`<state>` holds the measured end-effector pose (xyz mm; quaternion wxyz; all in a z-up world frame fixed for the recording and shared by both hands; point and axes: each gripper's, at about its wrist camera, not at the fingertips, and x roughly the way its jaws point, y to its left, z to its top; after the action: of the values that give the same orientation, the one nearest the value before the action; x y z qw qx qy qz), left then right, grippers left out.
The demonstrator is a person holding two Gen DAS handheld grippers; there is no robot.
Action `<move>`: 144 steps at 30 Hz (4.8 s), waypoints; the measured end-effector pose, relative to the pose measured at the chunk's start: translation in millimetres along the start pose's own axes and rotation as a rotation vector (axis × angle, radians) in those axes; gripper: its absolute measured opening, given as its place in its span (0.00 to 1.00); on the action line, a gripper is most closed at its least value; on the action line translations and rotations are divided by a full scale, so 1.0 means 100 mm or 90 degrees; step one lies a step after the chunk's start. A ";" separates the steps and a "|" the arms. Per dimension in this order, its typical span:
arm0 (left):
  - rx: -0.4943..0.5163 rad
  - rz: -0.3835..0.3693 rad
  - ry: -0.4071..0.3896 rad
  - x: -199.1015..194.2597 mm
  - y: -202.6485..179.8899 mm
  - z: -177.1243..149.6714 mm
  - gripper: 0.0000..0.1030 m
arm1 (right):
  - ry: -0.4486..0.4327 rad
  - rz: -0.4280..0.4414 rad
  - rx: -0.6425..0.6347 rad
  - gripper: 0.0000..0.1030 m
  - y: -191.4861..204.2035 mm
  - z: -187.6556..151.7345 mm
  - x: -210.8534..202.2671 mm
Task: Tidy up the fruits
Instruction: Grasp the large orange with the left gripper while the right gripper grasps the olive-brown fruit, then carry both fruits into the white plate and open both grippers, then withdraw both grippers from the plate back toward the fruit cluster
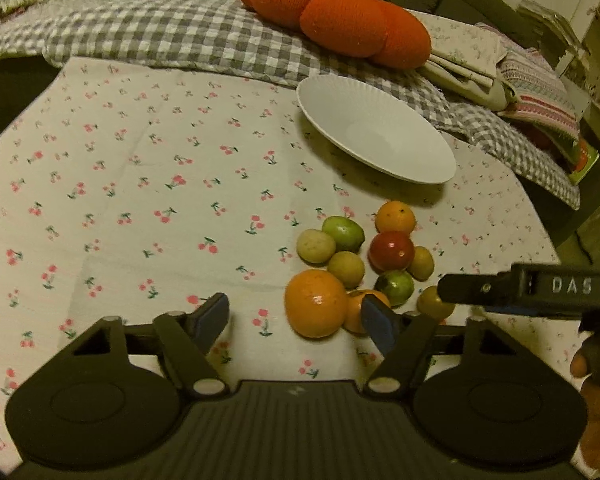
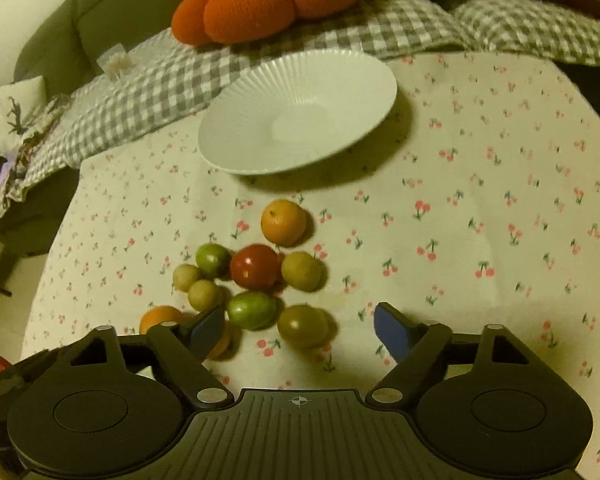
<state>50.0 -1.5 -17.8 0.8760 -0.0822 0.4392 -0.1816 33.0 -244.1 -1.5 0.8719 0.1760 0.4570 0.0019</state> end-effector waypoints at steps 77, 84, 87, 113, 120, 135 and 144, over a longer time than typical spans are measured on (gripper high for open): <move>0.066 -0.088 -0.098 0.30 -0.30 0.98 0.33 | -0.120 -0.004 -0.015 0.28 -0.12 0.58 -0.04; 0.064 -0.110 -0.095 0.59 -0.39 1.11 0.33 | -0.130 0.003 -0.017 0.28 -0.15 0.76 0.12; 0.064 -0.111 -0.101 0.69 -0.40 1.18 0.33 | -0.131 -0.004 -0.020 0.28 -0.16 0.83 0.21; 0.017 -0.115 -0.127 0.70 -0.24 1.30 0.63 | -0.151 -0.048 -0.102 0.51 -0.03 0.93 0.39; 0.013 -0.084 -0.114 0.53 -0.16 1.22 0.63 | -0.190 -0.053 -0.089 0.68 -0.01 0.91 0.09; 0.071 -0.043 -0.097 0.01 -0.22 0.88 0.71 | -0.237 -0.032 -0.045 0.97 0.04 0.63 -0.44; 0.105 -0.029 -0.076 -0.15 -0.29 0.58 0.80 | -0.234 -0.026 -0.026 1.00 0.07 0.30 -0.60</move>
<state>81.1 -22.9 36.9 0.8999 -0.0307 0.3680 -0.2320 22.8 -256.4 64.2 0.9440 0.1463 0.2933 -0.0386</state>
